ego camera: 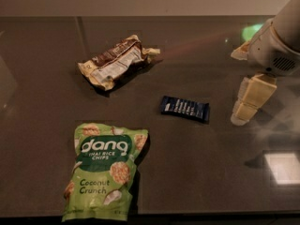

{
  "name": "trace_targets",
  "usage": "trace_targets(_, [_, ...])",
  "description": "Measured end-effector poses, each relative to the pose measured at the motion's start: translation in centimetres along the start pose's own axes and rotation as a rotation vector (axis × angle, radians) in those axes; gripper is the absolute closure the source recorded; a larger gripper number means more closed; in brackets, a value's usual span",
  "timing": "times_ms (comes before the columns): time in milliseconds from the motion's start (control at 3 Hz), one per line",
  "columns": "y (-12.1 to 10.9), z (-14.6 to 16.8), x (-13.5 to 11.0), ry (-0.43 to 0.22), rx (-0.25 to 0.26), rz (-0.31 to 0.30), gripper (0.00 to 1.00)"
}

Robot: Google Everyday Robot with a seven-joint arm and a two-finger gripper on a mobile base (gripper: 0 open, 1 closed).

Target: Move rxbar blueberry near brown chip bag

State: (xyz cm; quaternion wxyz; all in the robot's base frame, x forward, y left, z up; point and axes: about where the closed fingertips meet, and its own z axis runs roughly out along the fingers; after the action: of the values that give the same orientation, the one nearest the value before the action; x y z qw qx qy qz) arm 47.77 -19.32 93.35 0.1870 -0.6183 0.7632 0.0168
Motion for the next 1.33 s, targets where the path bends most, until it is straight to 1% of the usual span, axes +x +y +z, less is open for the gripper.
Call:
trace_targets(333, [0.3,2.7,-0.9,-0.044,-0.045,-0.007,0.0])
trace_targets(1000, [-0.1,7.0,-3.0,-0.119,-0.096,-0.009,0.0])
trace_targets(1333, [-0.5,8.6,-3.7,-0.137,-0.121,-0.002,0.0])
